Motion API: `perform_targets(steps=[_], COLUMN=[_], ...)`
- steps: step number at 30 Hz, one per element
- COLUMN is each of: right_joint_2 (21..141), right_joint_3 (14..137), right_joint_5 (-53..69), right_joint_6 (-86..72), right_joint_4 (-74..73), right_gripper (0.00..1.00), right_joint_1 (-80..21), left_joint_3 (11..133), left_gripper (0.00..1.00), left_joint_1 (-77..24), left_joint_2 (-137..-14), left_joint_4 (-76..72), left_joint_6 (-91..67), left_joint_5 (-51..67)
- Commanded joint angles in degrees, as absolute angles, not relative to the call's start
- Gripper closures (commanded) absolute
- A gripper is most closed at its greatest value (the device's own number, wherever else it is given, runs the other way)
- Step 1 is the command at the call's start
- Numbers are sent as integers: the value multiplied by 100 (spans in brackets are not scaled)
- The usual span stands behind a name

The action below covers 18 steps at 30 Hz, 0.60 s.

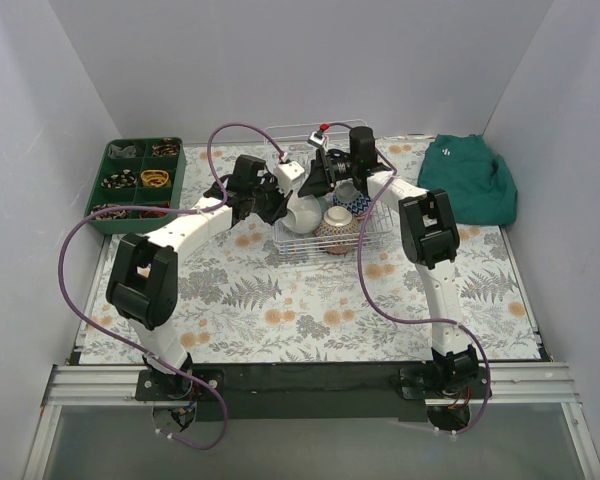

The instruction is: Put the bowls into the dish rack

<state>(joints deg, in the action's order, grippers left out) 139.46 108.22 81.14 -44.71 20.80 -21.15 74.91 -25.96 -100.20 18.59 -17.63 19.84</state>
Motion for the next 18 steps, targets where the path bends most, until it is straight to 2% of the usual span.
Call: perform_targets(steps=[1, 10, 18], right_joint_2=[13588, 13605, 13816], right_joint_3=[10995, 11171, 12101], right_joint_5=[8077, 7849, 7515], right_joint_6=[-4184, -3894, -3157], right_joint_4=[2188, 1951, 1145], right_gripper=[1, 1, 1], right_joint_1=[-1969, -1872, -1863], left_joint_3=[7479, 7480, 7488], left_gripper=[100, 100, 100], left_joint_1=[-2593, -2584, -2584], left_joint_2=[-10081, -10046, -10046], left_joint_4=[1573, 1582, 1600], left_joint_6=[-1846, -1881, -1925], left_joint_5=[1925, 1960, 2092])
